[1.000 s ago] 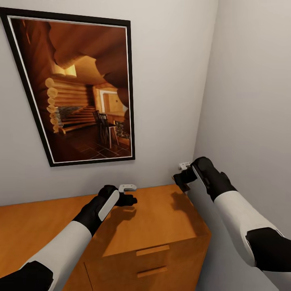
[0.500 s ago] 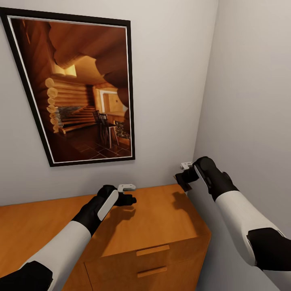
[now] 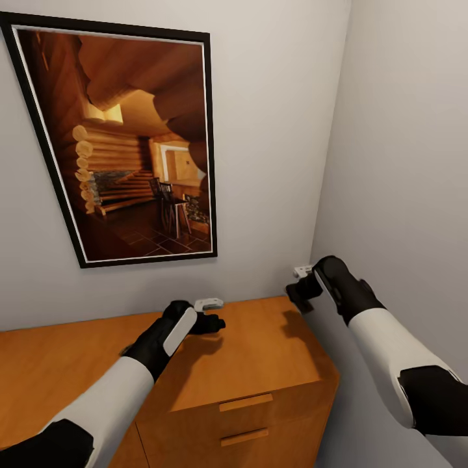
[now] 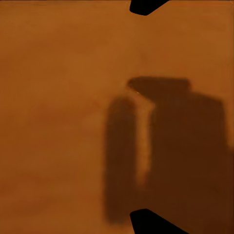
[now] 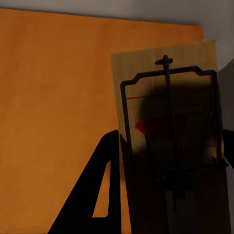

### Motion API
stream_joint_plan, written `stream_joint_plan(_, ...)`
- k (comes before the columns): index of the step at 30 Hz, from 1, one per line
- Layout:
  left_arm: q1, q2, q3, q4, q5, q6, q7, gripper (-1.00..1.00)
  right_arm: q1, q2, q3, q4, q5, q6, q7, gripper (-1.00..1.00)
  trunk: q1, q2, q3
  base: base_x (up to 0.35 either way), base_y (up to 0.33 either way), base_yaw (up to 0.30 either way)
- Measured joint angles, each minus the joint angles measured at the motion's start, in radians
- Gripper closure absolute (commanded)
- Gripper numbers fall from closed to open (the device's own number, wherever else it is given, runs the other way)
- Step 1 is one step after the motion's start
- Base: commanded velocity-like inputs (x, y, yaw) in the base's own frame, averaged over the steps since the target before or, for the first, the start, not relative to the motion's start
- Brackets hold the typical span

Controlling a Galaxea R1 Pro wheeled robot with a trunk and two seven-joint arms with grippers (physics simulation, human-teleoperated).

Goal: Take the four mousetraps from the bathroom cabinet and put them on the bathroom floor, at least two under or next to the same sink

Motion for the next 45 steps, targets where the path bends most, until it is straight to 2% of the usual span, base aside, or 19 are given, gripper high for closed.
stream_joint_plan(12,-0.001,0.004,-0.002,-0.015,0.071,0.064,-0.067,-1.0,0.0,-0.018,-0.001,0.03,0.006,0.0,0.005,1.0,0.0,0.0,0.0,0.0,0.0,0.0)
stream_joint_plan(21,-0.001,-0.019,-0.001,-0.035,0.126,0.06,-0.017,-1.0,-0.001,-0.017,-0.003,0.022,0.005,-0.001,0.002,1.0,0.0,0.0,0.001,0.0,0.0,0.163)
stream_joint_plan(30,-0.001,-0.022,0.001,-0.083,0.18,0.062,0.034,-1.0,-0.001,-0.017,-0.003,0.02,0.005,-0.001,0.002,1.0,0.0,0.0,0.002,0.0,0.0,0.276)
stream_joint_plan(32,-0.001,-0.021,0.001,-0.084,0.183,0.062,0.045,-1.0,-0.001,-0.017,-0.003,0.019,0.005,-0.001,0.002,1.0,0.0,0.0,0.002,0.0,0.0,0.281)
stream_joint_plan(33,-0.001,-0.021,0.001,-0.085,0.181,0.063,0.147,-1.0,-0.001,-0.017,-0.003,0.019,0.005,-0.001,0.002,1.0,0.0,0.0,0.002,0.0,0.0,0.281)
stream_joint_plan(45,-0.001,-0.017,-0.003,-0.09,0.17,0.061,0.161,-1.0,-0.001,-0.017,-0.003,0.021,0.003,-0.001,0.002,1.0,0.0,0.0,0.003,0.0,0.0,0.281)
